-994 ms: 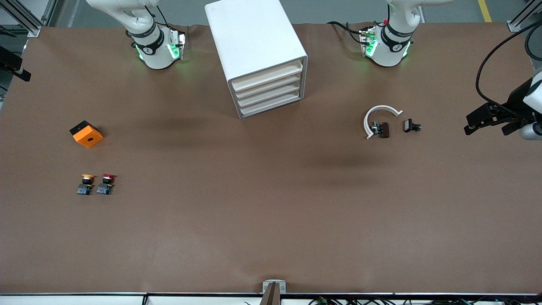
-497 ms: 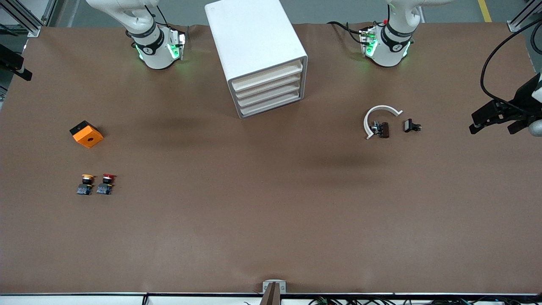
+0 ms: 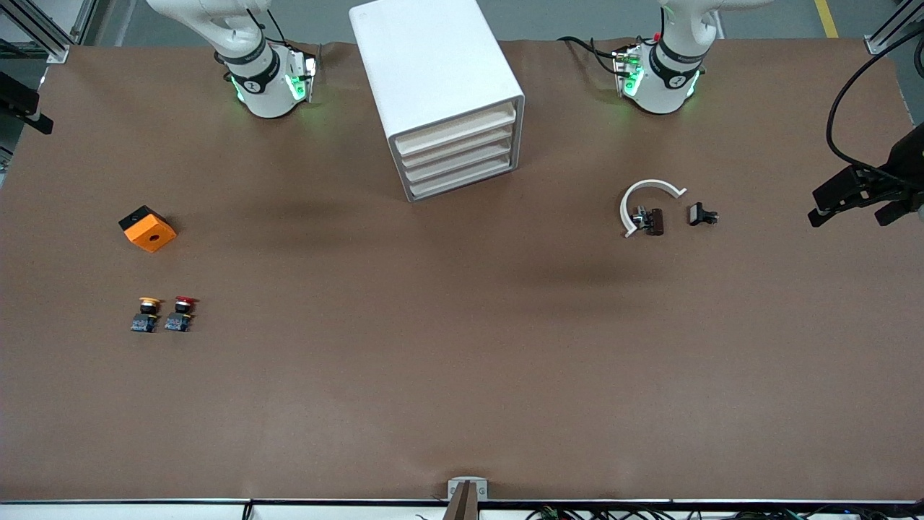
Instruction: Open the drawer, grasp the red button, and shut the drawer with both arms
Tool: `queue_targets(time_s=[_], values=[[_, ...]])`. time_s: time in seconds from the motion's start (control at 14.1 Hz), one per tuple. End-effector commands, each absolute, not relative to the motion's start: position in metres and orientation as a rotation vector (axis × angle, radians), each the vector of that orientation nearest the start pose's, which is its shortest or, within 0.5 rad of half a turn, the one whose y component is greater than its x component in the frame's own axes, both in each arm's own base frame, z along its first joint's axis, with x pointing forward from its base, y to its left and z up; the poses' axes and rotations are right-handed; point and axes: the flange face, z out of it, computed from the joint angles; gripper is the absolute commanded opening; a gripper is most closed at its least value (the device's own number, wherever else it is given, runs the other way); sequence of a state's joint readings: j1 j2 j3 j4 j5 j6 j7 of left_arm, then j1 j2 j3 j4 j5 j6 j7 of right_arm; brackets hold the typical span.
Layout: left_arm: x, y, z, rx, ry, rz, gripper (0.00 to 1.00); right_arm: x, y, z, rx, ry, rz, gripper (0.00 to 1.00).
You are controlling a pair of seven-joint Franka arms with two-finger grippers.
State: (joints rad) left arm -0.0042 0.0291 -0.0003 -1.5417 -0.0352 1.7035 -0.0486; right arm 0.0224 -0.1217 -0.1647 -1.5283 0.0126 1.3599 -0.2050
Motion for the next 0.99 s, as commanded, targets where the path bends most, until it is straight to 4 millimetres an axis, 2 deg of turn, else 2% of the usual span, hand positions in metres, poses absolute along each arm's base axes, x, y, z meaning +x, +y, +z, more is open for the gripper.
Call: queue_targets(time_s=[0.0,0.21,0.92], values=[[0.5761,-0.0067,0.638,-3.152,-0.103,-0.2,1.0,0.4797,-0.0745,0.6965,-3.114,-0.114,0.064,1.0],[0.5766,-0.0058,0.6386,-3.152,-0.088,-0.203,1.0,0.4797,-0.0731,0.7011,-3.114,-0.043,0.05,1.0],[0.5765,-0.0043,0.6407,-3.154,-0.088,-0.207,1.0,0.4803,-0.0735,0.7012,-3.116,-0.112,0.047,1.0]])
